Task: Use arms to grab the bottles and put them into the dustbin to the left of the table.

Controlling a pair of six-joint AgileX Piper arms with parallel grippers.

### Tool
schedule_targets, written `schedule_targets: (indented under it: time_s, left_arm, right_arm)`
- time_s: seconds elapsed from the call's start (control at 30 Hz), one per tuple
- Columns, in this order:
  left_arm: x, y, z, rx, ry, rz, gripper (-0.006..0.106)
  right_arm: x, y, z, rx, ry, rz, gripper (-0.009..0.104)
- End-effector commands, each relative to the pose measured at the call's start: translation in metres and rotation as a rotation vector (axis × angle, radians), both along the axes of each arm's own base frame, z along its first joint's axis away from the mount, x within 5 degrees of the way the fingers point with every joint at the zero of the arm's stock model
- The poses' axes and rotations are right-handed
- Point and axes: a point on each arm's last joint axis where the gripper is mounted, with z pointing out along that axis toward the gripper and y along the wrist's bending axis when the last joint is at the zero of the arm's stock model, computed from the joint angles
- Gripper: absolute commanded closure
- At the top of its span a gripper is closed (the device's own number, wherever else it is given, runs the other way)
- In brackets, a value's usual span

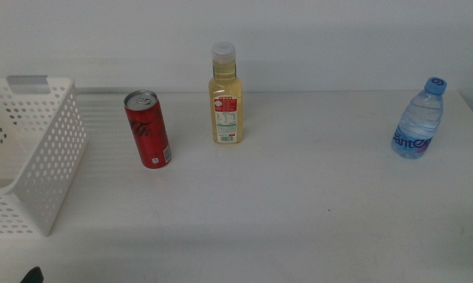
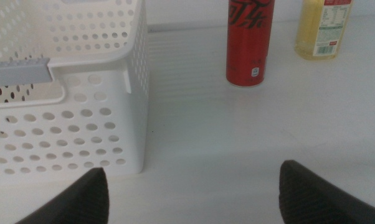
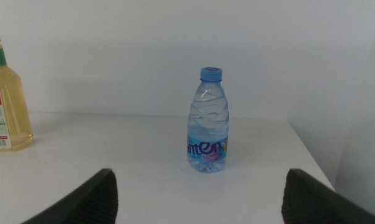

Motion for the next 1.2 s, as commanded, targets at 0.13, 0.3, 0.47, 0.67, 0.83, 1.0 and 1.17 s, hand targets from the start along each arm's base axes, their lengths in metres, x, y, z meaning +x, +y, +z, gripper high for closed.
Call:
schedule_targets:
  time_s: [0.13, 0.3, 0.47, 0.67, 0.83, 1.0, 1.17]
  left_arm:
    - [0.011, -0.003, 0.011, -0.065, -0.081, -0.032, 0.010]
    - [0.029, -0.010, 0.016, -0.065, -0.097, -0.095, 0.010]
    - [0.050, -0.024, 0.019, -0.064, -0.146, -0.182, 0.010]
    - [0.071, -0.037, 0.013, -0.067, -0.189, -0.212, 0.010]
    - [0.082, -0.039, 0.011, -0.073, -0.254, -0.198, 0.010]
    - [0.088, -0.042, 0.009, -0.087, -0.291, -0.197, 0.010]
    - [0.091, -0.044, 0.004, -0.135, -0.277, -0.200, 0.010]
  right_arm:
    - [-0.003, 0.000, 0.011, -0.006, -0.110, -0.006, 0.023]
    - [-0.003, 0.000, 0.011, -0.006, -0.110, -0.006, 0.023]
    - [-0.003, 0.000, 0.011, -0.006, -0.110, -0.006, 0.023]
    - [-0.003, 0.000, 0.011, -0.006, -0.110, -0.006, 0.023]
    - [-0.003, 0.000, 0.011, -0.006, -0.110, -0.006, 0.023]
    - [-0.003, 0.000, 0.011, -0.006, -0.110, -0.006, 0.023]
    - [-0.003, 0.000, 0.011, -0.006, -0.110, -0.006, 0.023]
